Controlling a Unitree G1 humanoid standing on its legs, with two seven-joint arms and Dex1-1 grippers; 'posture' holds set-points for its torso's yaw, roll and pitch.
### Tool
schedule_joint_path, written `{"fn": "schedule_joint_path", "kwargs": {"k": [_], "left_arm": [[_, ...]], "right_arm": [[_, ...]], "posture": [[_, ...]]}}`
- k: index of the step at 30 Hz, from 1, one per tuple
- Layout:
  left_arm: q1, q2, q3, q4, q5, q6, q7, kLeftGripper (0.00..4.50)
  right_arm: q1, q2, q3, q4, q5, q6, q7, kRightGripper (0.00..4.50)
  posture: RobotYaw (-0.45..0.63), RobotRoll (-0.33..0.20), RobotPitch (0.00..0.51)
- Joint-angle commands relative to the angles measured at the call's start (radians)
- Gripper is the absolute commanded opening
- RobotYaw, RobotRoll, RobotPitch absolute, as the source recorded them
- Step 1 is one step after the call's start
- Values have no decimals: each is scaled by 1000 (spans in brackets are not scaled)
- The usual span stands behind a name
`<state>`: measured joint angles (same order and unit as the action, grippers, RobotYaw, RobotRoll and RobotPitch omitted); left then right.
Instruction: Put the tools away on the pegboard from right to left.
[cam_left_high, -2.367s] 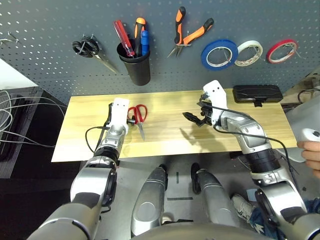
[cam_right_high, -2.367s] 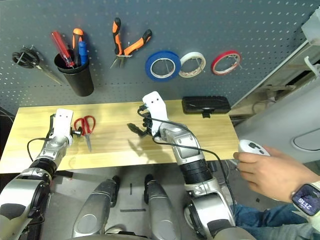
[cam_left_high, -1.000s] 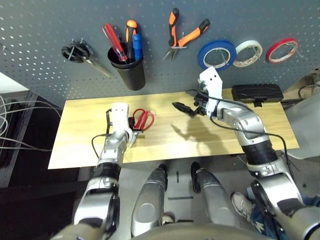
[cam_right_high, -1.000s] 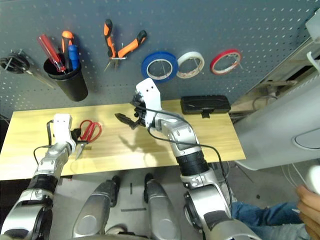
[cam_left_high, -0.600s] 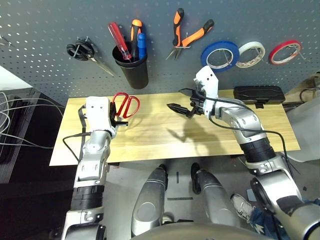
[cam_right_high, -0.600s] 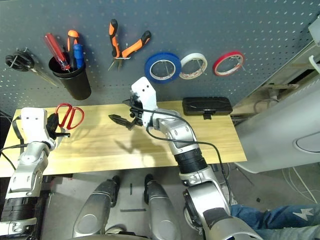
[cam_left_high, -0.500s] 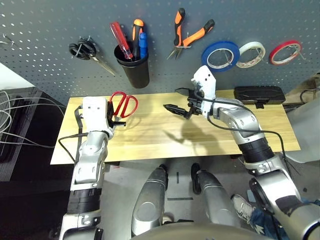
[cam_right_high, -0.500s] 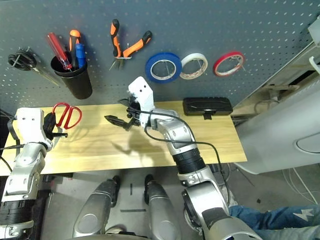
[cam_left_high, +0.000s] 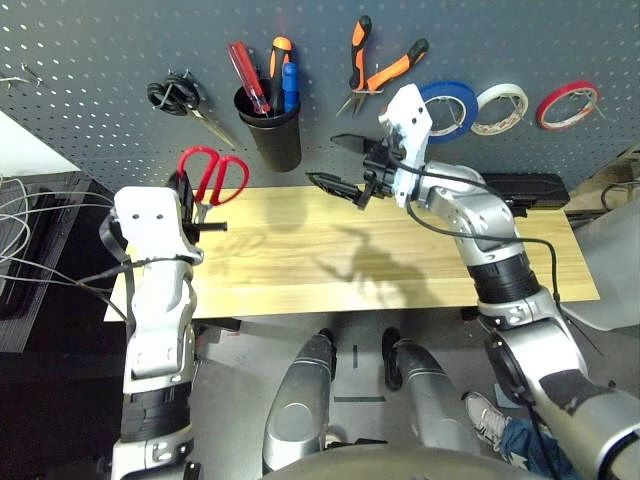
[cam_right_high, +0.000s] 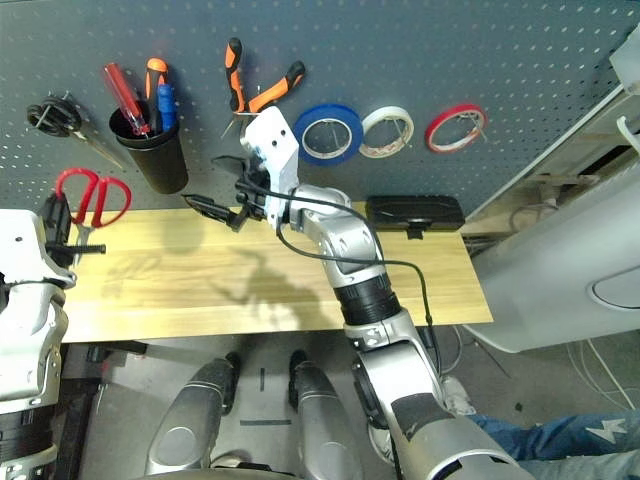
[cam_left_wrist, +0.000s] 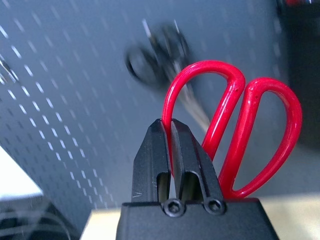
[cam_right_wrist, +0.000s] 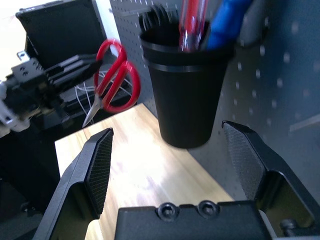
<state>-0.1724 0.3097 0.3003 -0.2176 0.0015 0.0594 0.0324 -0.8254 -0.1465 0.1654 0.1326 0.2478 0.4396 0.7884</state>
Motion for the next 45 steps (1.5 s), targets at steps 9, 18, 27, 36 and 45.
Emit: {"fn": "schedule_joint_path", "kwargs": {"k": [9,18,27,36,45], "left_arm": [[-44,26,20,13,12,-101,4,13],[-88,23,61,80,-25,-93,30,13],[-165,31,94,180,-69,-80,41,13],[-248,57,78,294,-89,-74,16,13],[-253,51,12,405,-57,-84,-15,847]], "right_arm": [[-46,6,-6,-43,46,44,-5,4500],[-81,26,-26,-18,48,39,-40,4500],[-89,35,-23,0,40,26,-42,4500],[-85,38,-22,2,36,30,-47,4500],[-66,33,-29,3,26,23,-76,4500]], "posture": [[166,0,237],[170,0,228],[176,0,233],[172,0,236],[154,0,243]]}}
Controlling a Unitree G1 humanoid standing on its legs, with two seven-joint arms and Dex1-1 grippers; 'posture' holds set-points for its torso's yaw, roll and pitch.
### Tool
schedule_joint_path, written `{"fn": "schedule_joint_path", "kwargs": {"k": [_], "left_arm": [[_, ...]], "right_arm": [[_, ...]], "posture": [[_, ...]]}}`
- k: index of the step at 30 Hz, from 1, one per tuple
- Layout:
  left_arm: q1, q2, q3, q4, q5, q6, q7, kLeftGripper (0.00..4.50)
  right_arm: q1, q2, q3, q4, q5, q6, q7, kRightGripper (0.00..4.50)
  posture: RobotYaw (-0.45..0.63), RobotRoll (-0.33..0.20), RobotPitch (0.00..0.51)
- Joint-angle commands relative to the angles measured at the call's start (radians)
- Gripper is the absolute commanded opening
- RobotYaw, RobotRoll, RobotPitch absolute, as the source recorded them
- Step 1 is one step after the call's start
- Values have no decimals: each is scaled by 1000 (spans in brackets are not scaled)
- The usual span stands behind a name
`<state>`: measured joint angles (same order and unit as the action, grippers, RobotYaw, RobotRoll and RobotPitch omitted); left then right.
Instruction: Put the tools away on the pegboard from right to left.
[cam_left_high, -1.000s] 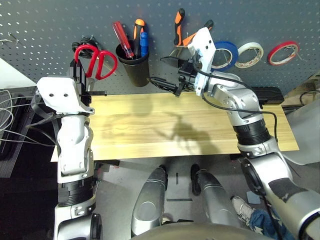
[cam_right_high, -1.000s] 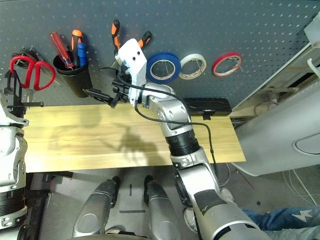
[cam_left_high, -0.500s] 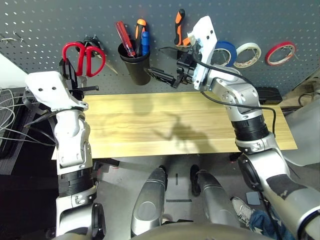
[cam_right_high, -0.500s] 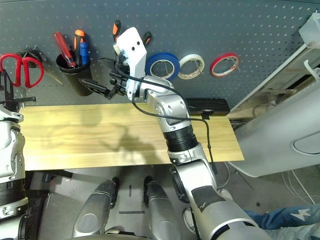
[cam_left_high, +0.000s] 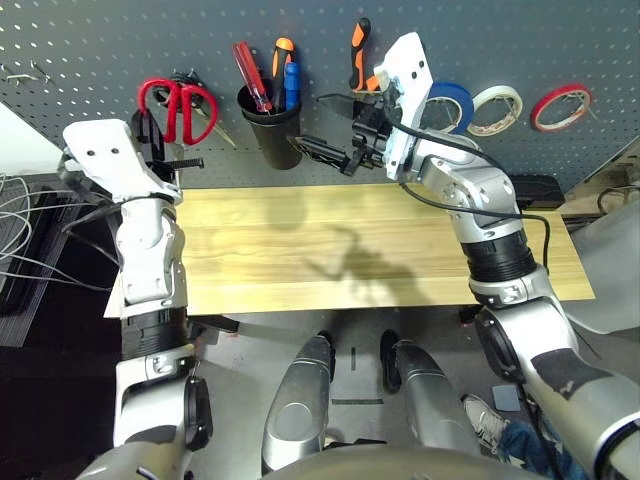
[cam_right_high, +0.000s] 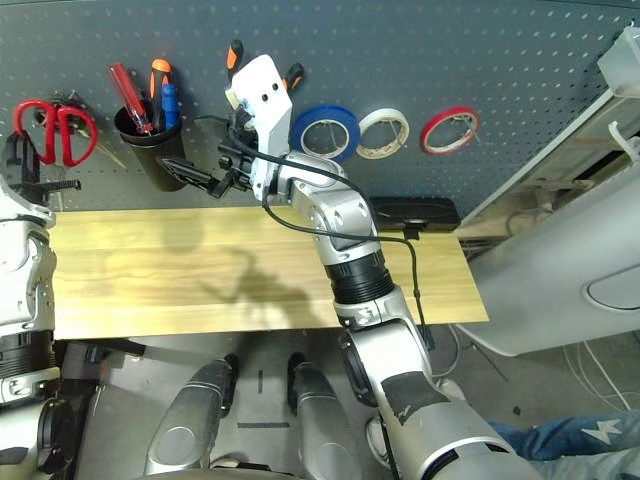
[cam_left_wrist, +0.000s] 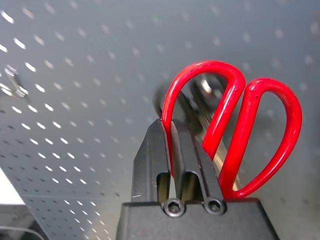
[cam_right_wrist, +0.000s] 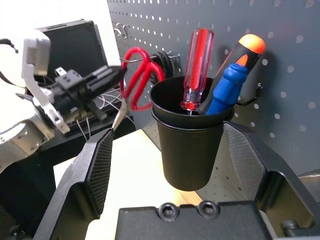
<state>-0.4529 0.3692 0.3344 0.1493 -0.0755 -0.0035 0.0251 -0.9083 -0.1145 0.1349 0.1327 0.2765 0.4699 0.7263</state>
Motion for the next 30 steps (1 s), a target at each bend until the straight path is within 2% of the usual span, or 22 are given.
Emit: {"fn": "schedule_joint_path", "kwargs": {"k": [1,4,8,10,11,14,21,25,30], "left_arm": [[36,-12,-33,39,28,-34,-10,1152],[67,-26,-64,38,53,-90,-8,2176],[125,-37,-115,69,114,-185,-6,3534],[158,-51,-139,83,124,-210,-14,4252],[169,-57,-149,91,128,-217,-18,4472],[193,-77,-178,126,130,-240,-32,4472],[194,-97,-222,195,124,-229,-67,4472],[175,-108,-228,254,113,-214,-84,4472],[135,-133,-248,316,109,-190,-99,4472]], "right_arm": [[23,0,-1,1,-4,-10,-20,4500],[62,-7,-8,-10,-7,-27,-38,4500],[166,-29,-12,-38,-19,-37,-74,4500],[252,-47,-17,-53,-37,-40,-109,4500],[283,-54,-19,-57,-44,-41,-126,4500],[357,-72,-35,-25,-84,-61,-197,4500],[439,-121,-77,113,-163,-165,-306,4500],[427,-153,-115,211,-203,-201,-386,4500],[366,-179,-216,361,-193,-212,-490,4500]], "posture": [[151,0,245],[148,0,246],[138,0,249],[132,0,252],[129,0,252],[111,0,256],[82,0,270],[65,0,275],[52,0,283]]}}
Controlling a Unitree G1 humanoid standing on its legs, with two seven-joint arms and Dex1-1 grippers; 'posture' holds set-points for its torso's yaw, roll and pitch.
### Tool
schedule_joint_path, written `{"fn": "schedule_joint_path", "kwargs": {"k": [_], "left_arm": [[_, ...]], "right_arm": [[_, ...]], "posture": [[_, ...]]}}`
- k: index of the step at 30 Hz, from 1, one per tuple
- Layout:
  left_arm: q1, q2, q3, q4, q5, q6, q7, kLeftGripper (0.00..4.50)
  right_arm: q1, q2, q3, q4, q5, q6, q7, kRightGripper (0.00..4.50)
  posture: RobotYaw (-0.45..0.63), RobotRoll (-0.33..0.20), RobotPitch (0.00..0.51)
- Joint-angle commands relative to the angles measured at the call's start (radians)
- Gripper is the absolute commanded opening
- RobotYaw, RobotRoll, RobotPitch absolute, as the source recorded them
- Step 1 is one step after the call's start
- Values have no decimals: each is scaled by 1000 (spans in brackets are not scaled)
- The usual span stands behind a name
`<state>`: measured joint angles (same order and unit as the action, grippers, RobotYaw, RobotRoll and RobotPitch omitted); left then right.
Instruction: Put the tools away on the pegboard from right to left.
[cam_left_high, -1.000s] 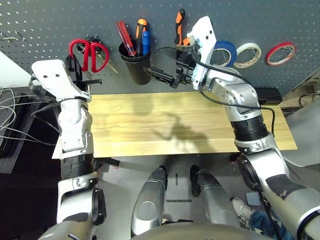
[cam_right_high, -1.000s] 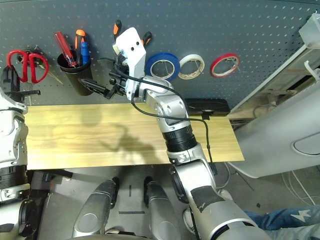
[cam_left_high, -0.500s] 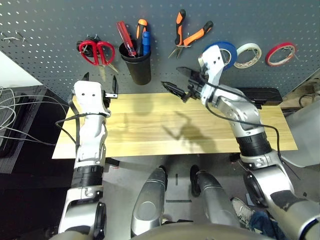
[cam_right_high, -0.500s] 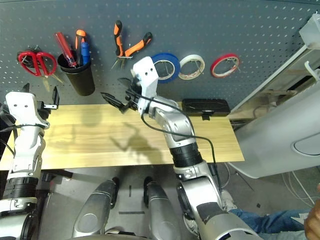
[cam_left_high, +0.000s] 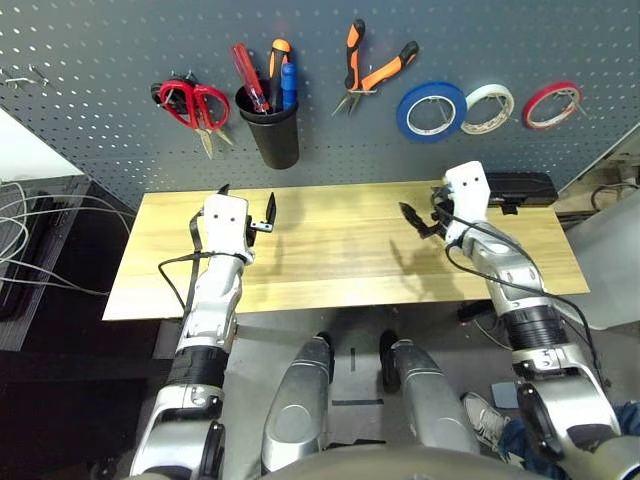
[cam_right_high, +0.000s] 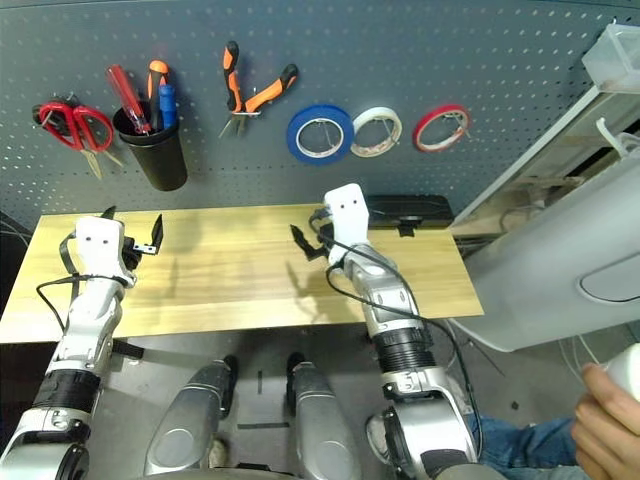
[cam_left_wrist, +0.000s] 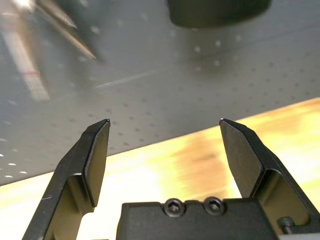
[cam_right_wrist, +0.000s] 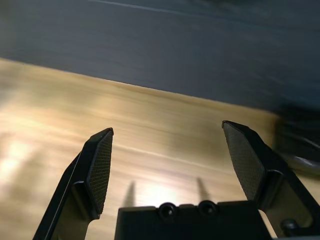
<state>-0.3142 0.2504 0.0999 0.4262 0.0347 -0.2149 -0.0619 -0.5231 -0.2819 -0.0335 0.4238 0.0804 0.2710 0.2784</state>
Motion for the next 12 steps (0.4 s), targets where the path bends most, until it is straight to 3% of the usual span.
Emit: {"fn": "schedule_joint_path", "kwargs": {"k": [1,12], "left_arm": [[-11,-21,-18,48,0,24,-10,4472],[-103,-60,-24,185,4,111,18,4472]], "right_arm": [[-31,-19,-60,97,6,-19,-47,4500],[-168,-71,-107,401,4,-154,-4,4500]], "posture": [[52,0,285],[91,0,266]]}}
